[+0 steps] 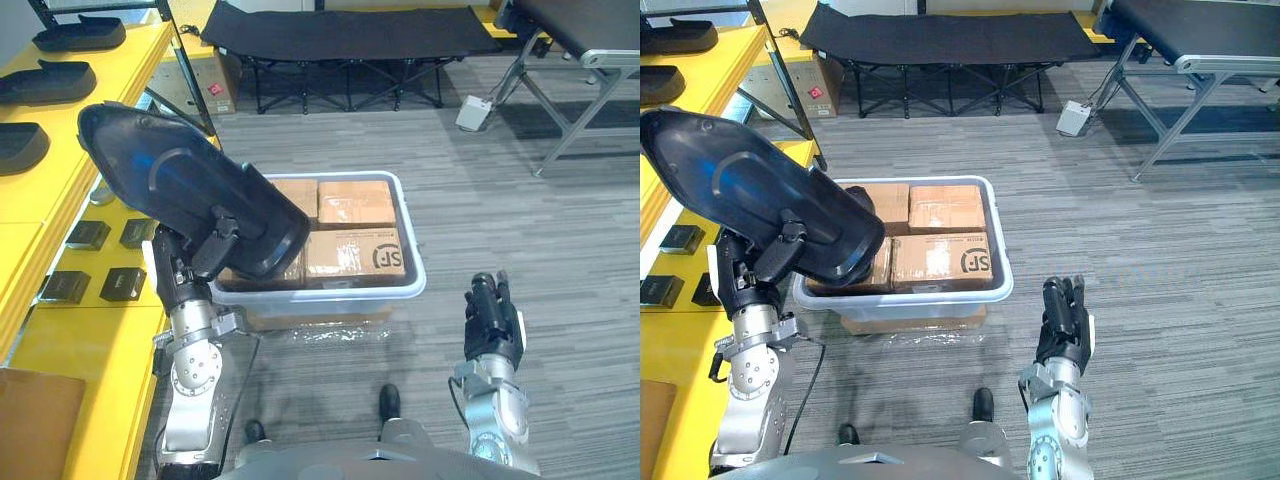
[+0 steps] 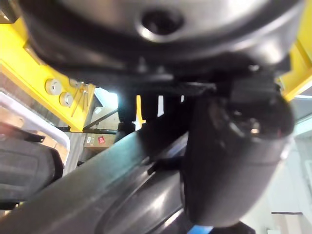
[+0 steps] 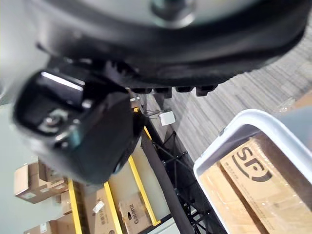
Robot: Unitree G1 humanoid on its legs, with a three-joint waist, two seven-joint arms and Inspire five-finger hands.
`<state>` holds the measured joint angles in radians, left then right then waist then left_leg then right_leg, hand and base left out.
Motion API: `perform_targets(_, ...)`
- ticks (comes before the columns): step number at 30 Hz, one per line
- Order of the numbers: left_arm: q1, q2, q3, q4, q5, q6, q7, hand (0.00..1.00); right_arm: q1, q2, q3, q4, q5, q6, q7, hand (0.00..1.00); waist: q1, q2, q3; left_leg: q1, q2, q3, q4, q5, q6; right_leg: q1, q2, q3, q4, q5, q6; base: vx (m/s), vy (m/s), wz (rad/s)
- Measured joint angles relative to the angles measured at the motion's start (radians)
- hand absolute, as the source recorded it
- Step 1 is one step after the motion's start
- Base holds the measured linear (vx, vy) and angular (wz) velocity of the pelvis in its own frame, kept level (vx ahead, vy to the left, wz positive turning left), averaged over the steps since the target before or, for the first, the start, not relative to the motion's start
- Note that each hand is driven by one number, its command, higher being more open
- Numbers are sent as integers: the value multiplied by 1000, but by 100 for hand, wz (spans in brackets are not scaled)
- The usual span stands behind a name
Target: Walk over and take three plastic housings, then place them on the shelf
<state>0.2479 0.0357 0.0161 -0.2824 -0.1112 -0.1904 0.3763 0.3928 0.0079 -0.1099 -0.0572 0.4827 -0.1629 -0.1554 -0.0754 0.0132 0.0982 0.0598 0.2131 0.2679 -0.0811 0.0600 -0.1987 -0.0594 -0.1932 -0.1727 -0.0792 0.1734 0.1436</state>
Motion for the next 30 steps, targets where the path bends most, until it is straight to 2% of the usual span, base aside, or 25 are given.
perform_targets(4,-1,1,1,0,2,-14,-20,0,3,-2,-8,44,-8,-2,0,100,4,4,-9,-3,1,-5,19,-12,5,7,-1,-3,0,-4,1,-9,-3,2)
perform_targets(8,1,0,-2,0,3,-15,-38,0,3,-5,-4,59,-19,-2,0,100,16,20,-21,-19,2,-25,26,-12,6,8,-3,-21,0,-11,2,-18,-7,12)
perform_targets(12,7,1,1,0,5,-20,-16,0,-21,-11,13,64,-86,-6,0,100,23,30,-28,-26,2,-45,27,-8,7,16,-5,-42,0,-12,-1,-7,-3,14)
perform_targets(15,7,0,8,-3,10,-22,9,0,-68,-19,40,84,-106,-31,2,100,38,31,-30,-42,2,-70,33,-5,7,21,-6,-65,0,-11,-3,-5,-1,23)
perform_targets(18,24,-1,28,-27,46,-22,34,0,-128,-35,76,121,-120,-36,18,100,60,30,-30,-56,2,-110,44,-3,4,41,-9,-101,0,-13,-3,2,3,36)
perform_targets(19,45,-14,51,-69,46,-22,42,0,-150,-46,108,130,-120,-38,26,100,84,30,-30,-67,1,-135,50,-4,5,53,-10,-128,0,-18,-3,0,2,43)
perform_targets(22,64,-38,85,-121,46,-24,57,0,-174,-48,135,138,-121,-38,43,100,107,29,-30,-91,-2,-184,63,-2,7,71,-13,-174,0,-24,-2,0,2,54)
perform_targets(23,84,-46,117,-142,44,-27,67,0,-192,-48,155,151,-123,-39,51,100,128,29,-31,-93,-5,-212,64,-1,8,92,-14,-202,0,-31,1,3,4,53)
perform_targets(25,109,-55,153,-160,43,-29,74,0,-219,-50,171,176,-127,-39,62,100,145,27,-31,-95,-9,-237,63,0,10,109,-16,-227,0,-38,2,-3,6,49)
perform_targets(27,143,-72,212,-161,23,-56,70,0,-248,-51,198,186,-164,-39,63,100,180,23,-33,-109,-13,-271,62,4,9,116,-17,-262,-2,-53,2,-25,5,42)
perform_targets(30,191,-92,262,-161,-42,-70,53,0,-291,-50,228,204,-164,-39,79,100,209,16,-35,-121,-15,-298,60,8,6,124,-15,-289,-5,-58,4,-5,2,29)
